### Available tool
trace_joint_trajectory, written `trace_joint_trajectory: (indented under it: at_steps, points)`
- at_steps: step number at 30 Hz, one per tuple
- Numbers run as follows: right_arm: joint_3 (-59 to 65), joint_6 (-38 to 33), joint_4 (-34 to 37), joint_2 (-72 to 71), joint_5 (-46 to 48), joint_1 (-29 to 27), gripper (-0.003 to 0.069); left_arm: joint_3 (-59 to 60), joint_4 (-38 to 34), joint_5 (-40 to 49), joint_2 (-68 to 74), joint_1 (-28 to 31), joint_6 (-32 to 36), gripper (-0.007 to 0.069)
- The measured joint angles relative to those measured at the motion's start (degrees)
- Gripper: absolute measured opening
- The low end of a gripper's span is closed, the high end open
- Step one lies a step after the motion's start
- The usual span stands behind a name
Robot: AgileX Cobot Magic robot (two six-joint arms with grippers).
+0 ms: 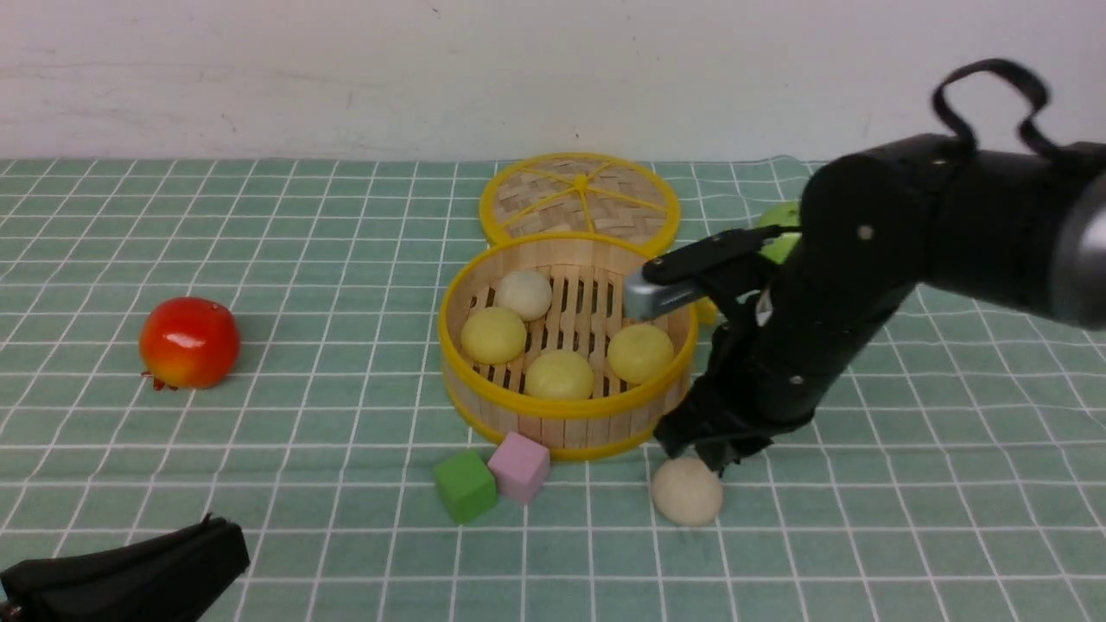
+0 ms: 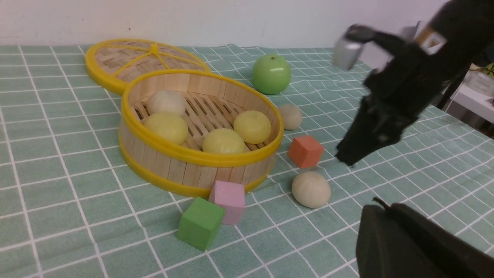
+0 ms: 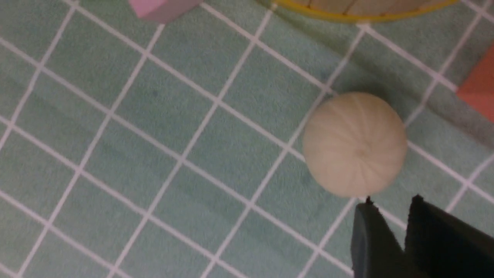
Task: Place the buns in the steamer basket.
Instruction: Use the right arm to grab a steamed stuffed bun, then use the right arm to put the steamed stuffed bun into the steamer
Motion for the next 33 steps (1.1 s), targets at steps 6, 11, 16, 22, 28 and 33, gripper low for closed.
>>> trace_joint_trajectory:
  at_steps: [6,11,16,22,28,33]
  points:
    - [-2.97,0.00,0.04,6.19,-1.90,0.06,0.0281,0.00,0.00,0.00,0.00,0.00,0.00,-0.0003]
    - [-3.19,0.00,0.34,8.59,-5.07,-0.12,0.0288,0.00,0.00,0.00,0.00,0.00,0.00,0.0001]
    - [-3.25,0.00,0.39,10.20,-5.97,-0.74,0.0288,0.00,0.00,0.00,0.00,0.00,0.00,0.0003]
    - [-3.30,0.00,0.46,10.19,-5.20,-0.93,0.0171,0.00,0.00,0.00,0.00,0.00,0.00,0.0005]
    - [-3.82,-1.13,1.04,6.20,-0.44,-0.93,0.0009,0.00,0.00,0.00,0.00,0.00,0.00,0.0008]
    - [-9.46,-1.82,1.31,3.40,-2.25,-1.05,0.0010,0.00,0.00,0.00,0.00,0.00,0.00,0.0016]
